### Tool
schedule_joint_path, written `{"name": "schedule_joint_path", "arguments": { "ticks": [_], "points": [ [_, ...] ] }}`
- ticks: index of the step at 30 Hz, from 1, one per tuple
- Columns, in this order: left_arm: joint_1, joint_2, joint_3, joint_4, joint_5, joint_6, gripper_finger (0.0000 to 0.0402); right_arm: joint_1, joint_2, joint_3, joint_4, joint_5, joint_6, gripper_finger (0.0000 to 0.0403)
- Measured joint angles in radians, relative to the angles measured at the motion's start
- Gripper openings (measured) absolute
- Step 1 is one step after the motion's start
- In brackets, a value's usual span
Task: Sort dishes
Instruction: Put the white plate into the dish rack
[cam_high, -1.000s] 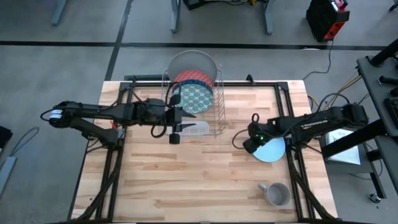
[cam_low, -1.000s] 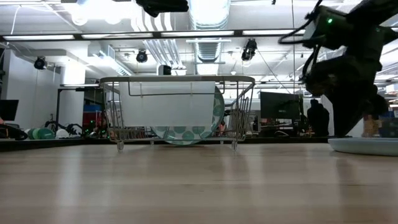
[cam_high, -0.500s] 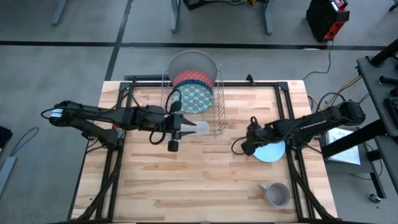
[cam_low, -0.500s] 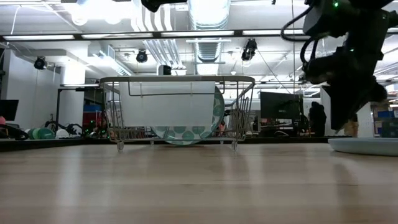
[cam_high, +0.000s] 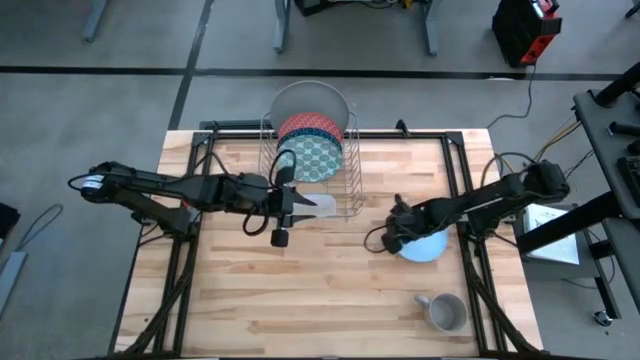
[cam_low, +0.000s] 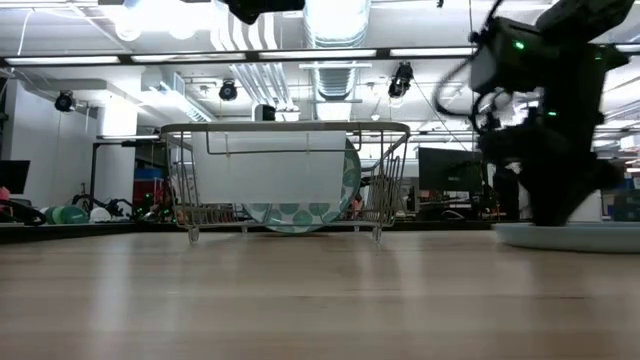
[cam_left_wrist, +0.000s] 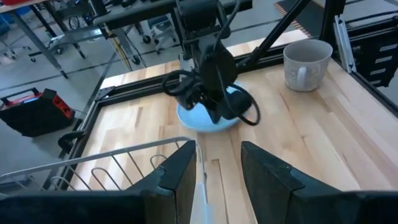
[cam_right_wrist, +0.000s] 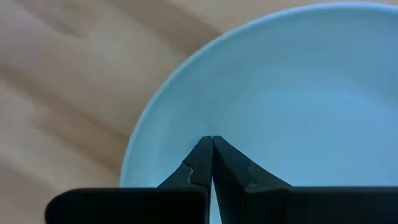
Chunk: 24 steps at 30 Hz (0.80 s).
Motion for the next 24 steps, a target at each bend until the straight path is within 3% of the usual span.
{"name": "schedule_joint_path", "arguments": {
  "ticks": [5, 14, 24],
  "points": [
    [0.000, 0.027, -0.001, 0.000, 0.000, 0.001, 0.0117, 0.030, 0.067, 0.061, 0.209, -0.077, -0.174, 0.0000],
    [0.000, 0.024, -0.001, -0.007, 0.000, 0.003, 0.0117, 0.115, 0.021, 0.206, 0.188, -0.018, -0.401, 0.0003],
    [0.000, 0.024, -0.001, -0.009, 0.000, 0.007, 0.0117, 0.196, 0.076, 0.210, 0.128, -0.007, -0.363, 0.0085]
  ]
}}
